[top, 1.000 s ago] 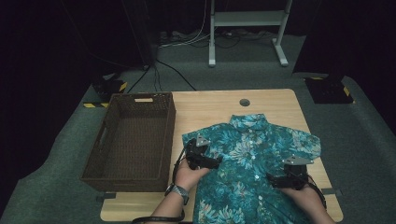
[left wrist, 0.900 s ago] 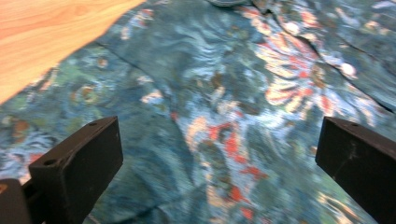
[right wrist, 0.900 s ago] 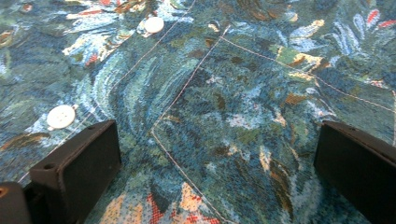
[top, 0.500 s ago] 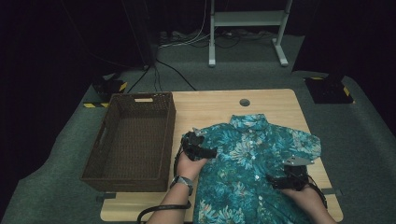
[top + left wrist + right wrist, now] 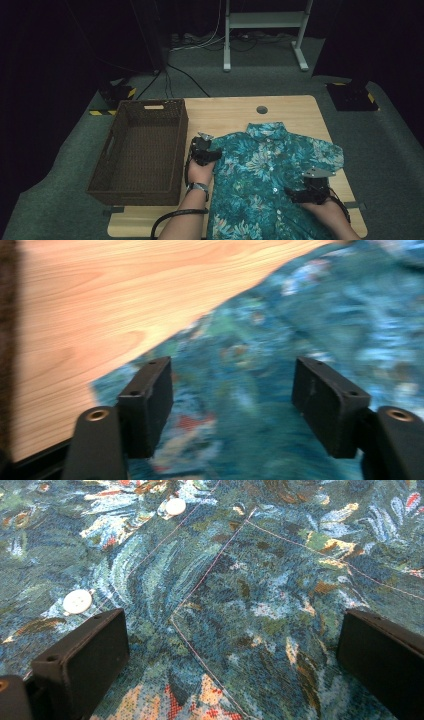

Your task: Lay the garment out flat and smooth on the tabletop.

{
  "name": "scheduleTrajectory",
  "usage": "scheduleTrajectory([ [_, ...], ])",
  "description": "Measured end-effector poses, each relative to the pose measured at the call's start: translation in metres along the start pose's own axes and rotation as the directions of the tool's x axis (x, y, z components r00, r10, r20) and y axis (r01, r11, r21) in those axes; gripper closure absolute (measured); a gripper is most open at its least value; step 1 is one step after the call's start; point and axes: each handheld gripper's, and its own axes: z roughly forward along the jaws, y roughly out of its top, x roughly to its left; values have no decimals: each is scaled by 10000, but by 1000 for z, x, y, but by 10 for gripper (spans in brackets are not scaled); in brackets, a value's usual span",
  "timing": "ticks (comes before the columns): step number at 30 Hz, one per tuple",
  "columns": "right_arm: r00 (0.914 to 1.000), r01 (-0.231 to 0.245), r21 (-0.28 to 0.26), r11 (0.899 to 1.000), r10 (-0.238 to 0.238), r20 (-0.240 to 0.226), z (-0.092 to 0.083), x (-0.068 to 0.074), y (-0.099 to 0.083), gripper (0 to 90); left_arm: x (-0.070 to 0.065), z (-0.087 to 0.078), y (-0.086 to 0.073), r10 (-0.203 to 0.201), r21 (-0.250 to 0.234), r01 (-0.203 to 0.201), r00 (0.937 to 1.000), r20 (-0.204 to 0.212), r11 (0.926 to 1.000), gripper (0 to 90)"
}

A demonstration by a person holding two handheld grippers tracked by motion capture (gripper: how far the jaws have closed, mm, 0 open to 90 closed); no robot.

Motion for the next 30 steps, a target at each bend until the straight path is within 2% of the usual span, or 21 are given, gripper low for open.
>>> scheduleTrajectory([
  [3, 10000, 26, 1, 10000, -26, -8, 0, 0, 0, 5, 4, 4, -2, -212, 210, 218, 9993, -299, 9995, 239],
  [5, 10000, 32, 5, 10000, -32, -24, 0, 0, 0, 5, 5, 7, -3, -141, 377, 158, 9988, -460, 9992, 196],
  [11, 9999, 112, 22, 9999, -112, -7, 0, 1, 0, 5, 5, 11, -4, 0, 429, 21, 9989, -472, 9991, 131],
  [15, 9999, 136, 49, 9999, -136, -10, 0, 1, 0, 5, 5, 10, -3, -43, 395, 61, 9990, -453, 9992, 141],
  [18, 9999, 139, 50, 9999, -139, -6, 0, 1, 0, 5, 8, 7, -5, -219, 175, 228, 9985, -493, 9996, 256],
  [23, 9998, 186, 49, 9998, -186, -2, 1, 2, 0, 5, 10, 2, -9, -484, -83, 479, 9952, -846, 9988, 465],
  [27, 9998, 187, 51, 9998, -187, -2, 1, 2, 0, 5, 10, 0, -11, -550, -122, 541, 9941, -939, 9985, 576],
  [30, 9998, 192, 53, 9998, -192, -3, 1, 2, 0, 5, 10, -1, -12, -505, -169, 492, 9947, -893, 9986, 620],
])
